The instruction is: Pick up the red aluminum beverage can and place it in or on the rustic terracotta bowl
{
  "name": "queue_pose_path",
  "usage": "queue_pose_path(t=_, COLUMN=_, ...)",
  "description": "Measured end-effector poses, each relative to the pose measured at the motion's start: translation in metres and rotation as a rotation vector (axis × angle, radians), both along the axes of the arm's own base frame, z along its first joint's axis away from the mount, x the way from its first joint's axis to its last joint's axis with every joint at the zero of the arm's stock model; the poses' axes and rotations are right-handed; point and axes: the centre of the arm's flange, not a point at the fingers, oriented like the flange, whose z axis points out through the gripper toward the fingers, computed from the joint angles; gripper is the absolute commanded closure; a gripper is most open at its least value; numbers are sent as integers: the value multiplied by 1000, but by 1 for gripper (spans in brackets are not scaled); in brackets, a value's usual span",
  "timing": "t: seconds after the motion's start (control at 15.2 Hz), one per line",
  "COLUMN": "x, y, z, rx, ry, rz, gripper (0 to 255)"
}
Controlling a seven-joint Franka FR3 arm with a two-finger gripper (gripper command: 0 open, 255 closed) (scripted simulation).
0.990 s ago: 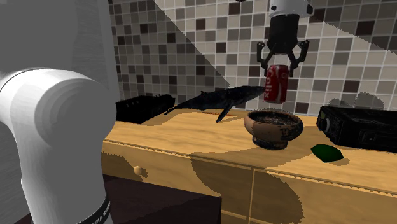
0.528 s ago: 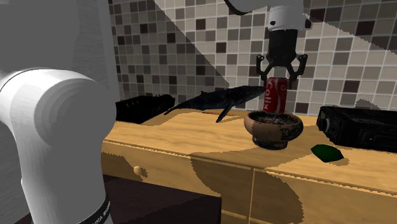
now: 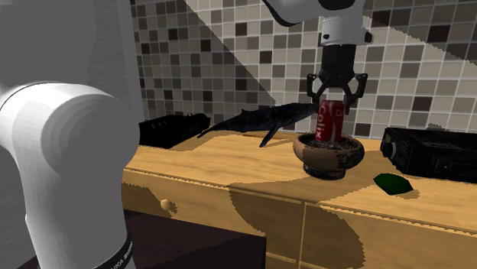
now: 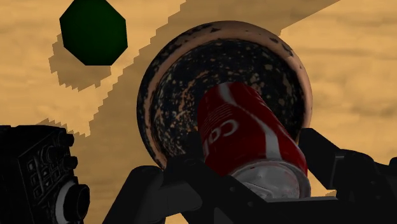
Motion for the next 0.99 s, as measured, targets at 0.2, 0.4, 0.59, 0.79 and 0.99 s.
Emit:
queue_pose_path(t=0.2, x=0, y=0, z=0, rx=0, ry=0, rz=0, gripper=0)
queue_pose_path(t=0.4, x=0, y=0, z=0, rx=0, ry=-1, rz=0, gripper=0)
queue_pose_path(t=0.59, x=1, y=0, z=7, rx=-1, ry=-1, rz=0, gripper=0)
queue_pose_path(t=0.79, x=2, y=-1, z=40, rx=-1, ry=-2, rz=0, gripper=0)
queue_pose_path(t=0.99, x=0, y=0, z=49, rx=-1, ry=-1, rz=0, gripper=0)
